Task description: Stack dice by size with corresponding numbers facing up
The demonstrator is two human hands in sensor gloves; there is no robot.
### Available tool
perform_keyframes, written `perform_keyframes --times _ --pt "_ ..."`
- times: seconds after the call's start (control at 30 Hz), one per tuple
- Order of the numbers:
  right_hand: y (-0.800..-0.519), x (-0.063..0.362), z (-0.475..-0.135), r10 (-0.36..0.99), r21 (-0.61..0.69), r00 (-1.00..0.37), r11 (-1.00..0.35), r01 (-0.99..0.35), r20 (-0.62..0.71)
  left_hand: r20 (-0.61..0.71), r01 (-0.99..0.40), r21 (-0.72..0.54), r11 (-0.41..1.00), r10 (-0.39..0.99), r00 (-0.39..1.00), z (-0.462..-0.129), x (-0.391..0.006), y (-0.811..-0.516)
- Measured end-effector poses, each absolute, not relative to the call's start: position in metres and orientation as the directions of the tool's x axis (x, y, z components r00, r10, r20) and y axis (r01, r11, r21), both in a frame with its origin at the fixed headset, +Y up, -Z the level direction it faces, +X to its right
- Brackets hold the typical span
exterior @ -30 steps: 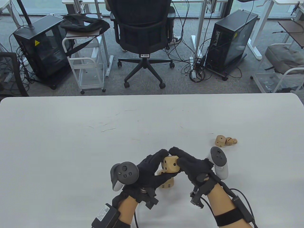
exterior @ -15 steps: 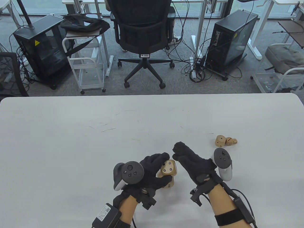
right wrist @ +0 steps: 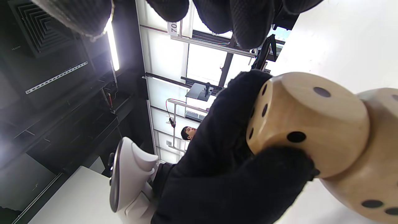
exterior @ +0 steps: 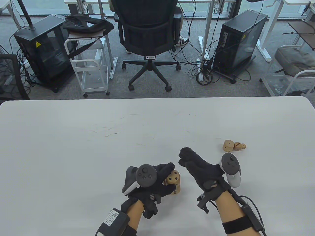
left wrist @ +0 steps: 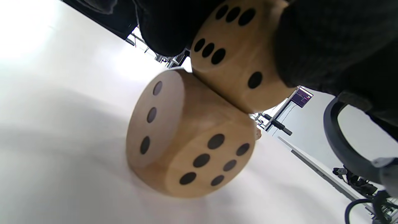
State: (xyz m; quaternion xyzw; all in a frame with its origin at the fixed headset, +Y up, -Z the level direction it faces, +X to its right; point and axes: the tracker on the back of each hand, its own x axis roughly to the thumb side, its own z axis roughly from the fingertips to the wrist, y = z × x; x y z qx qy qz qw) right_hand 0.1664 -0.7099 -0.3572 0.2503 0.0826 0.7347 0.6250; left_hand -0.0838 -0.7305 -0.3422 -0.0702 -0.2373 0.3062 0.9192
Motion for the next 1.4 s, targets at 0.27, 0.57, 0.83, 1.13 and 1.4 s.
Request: perform_keyframes --times 0.27,0.57,0.83,1.13,1.4 --pt "-0.706 0.175 -0.359 0.954 0.396 -0.100 -0.211 -0.894 0.281 0.397 -0.530 -0.282 0.800 0.600 0.695 -0.343 -0.086 -0.730" --pt "-0.678 0.212 -0.359 0.914 0.147 -0.195 -0.261 -0.954 0.355 0.402 -0.579 -0.314 0.752 0.658 0.637 -0.341 -0.092 -0.721" --pt "-0.674 0.244 -0.383 0.828 -0.086 -0.520 -0.514 -0.854 0.210 0.416 -0.591 -0.325 0.738 0.673 0.612 -0.339 -0.092 -0.715" --pt "-0.708 0.270 -0.424 0.586 -0.081 -0.794 -0.810 -0.582 -0.163 0.423 -0.603 -0.339 0.722 0.689 0.588 -0.339 -0.093 -0.715" --pt "-0.743 0.282 -0.451 0.394 0.067 -0.849 -0.894 -0.443 -0.352 0.419 -0.597 -0.350 0.722 0.690 0.589 -0.339 -0.091 -0.716"
